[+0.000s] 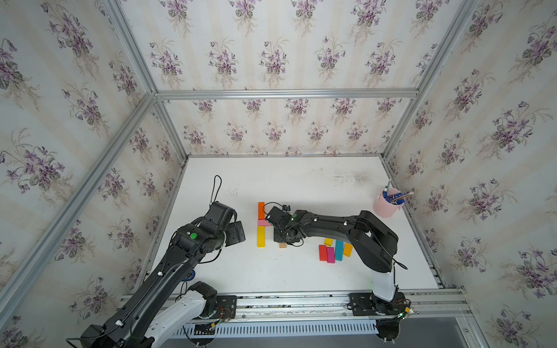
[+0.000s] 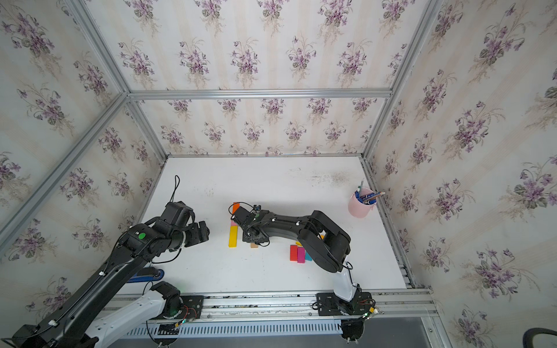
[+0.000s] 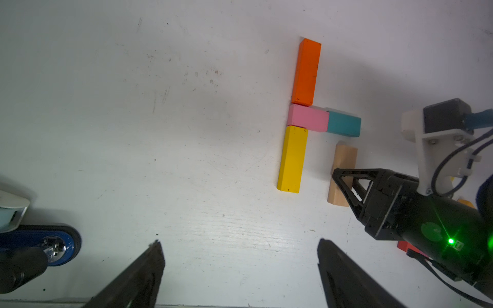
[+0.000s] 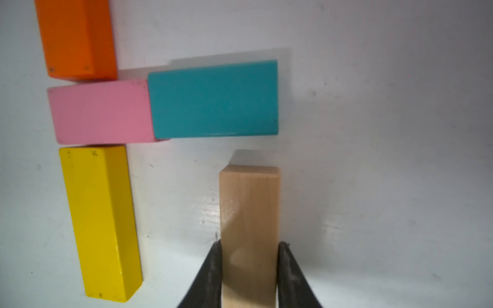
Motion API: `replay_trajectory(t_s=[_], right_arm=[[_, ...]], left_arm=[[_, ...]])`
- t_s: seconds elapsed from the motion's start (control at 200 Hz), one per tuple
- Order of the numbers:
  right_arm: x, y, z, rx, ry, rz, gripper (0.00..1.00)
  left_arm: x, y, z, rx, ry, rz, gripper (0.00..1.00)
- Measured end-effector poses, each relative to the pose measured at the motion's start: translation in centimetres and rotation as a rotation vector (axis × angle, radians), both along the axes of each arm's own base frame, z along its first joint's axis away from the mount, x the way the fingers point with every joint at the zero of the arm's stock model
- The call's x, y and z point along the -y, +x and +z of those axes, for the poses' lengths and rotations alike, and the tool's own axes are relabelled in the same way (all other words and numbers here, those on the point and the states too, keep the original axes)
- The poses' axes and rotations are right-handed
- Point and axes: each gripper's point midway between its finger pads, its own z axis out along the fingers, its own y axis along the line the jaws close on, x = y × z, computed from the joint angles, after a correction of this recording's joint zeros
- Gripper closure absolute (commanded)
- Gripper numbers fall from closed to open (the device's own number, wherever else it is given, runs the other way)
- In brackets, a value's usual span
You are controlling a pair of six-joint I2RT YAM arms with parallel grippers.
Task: Assemble the letter h with building blocks
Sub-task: Assemble the building block at the center of the board.
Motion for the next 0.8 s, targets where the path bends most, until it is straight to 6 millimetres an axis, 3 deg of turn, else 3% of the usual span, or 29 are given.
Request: replay_trajectory(t_s=[0.799], right_arm=[[-0.3, 1.1, -0.2, 0.008, -0.005, 0.003, 0.7]], left_arm=[[0.0, 0.1, -0.5, 0.001, -0.003, -0.002, 0.08]])
